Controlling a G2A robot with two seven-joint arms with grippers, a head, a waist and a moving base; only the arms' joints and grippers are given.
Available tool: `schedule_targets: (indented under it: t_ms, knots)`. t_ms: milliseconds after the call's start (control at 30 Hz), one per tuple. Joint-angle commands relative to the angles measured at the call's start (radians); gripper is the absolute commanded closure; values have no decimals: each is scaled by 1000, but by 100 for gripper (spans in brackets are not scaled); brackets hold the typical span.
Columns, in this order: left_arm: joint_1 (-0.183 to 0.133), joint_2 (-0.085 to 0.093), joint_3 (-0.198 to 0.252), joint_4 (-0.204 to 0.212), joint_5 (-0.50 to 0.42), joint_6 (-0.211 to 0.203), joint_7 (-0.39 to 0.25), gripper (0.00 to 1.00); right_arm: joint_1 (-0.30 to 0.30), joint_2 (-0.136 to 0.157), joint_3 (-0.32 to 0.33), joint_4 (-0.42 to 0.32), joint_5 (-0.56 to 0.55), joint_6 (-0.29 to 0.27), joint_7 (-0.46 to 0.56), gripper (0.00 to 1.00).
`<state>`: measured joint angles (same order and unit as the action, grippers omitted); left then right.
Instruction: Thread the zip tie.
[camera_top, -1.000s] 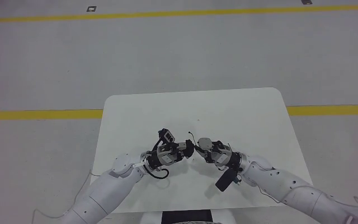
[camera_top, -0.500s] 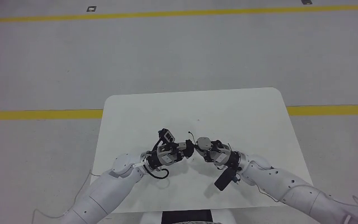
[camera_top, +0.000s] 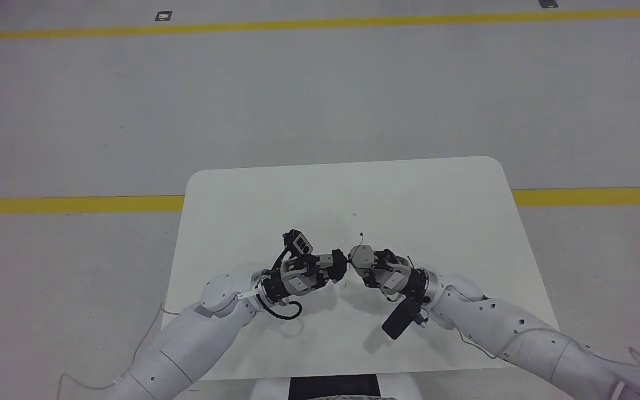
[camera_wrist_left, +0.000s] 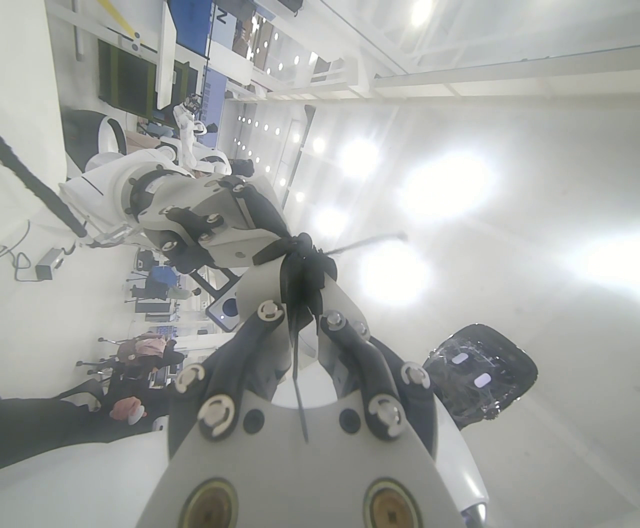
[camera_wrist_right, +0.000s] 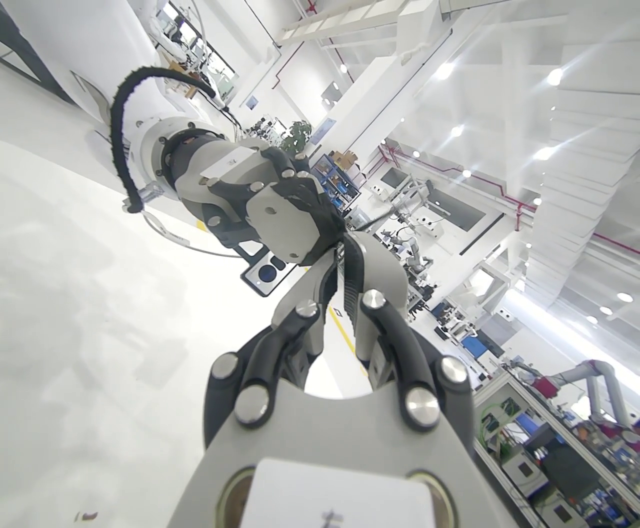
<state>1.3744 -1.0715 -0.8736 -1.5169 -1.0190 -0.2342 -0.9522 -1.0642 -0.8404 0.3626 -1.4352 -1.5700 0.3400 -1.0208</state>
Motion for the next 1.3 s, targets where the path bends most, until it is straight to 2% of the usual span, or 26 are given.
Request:
schedule_targets:
  t_ms: [0,300,333,367,433,467,867,1267]
  knots:
    - [0,0,0,0,0,0,0,100,1,0,-2,1,0,0,1,100]
    - [0,0,0,0,0,0,0,100,1,2,-6,4,0,0,7,100]
    - [0,0,0,0,0,0,0,100,-1,2,-4,4,0,0,8,91]
    - [0,0,0,0,0,0,0,100,-3,3,-2,4,0,0,9,76]
    - [0,0,0,0,0,0,0,100,-11,4,6,3,0,0,8,65]
    - [0,0,0,0,0,0,0,100,-14,5,10,3,0,0,7,64]
    - [0,0,0,0,0,0,0,100,-40,12,24,-12,0,0,2,65]
    - [0,0,0,0,0,0,0,100,-37,11,29,-23,0,0,0,76]
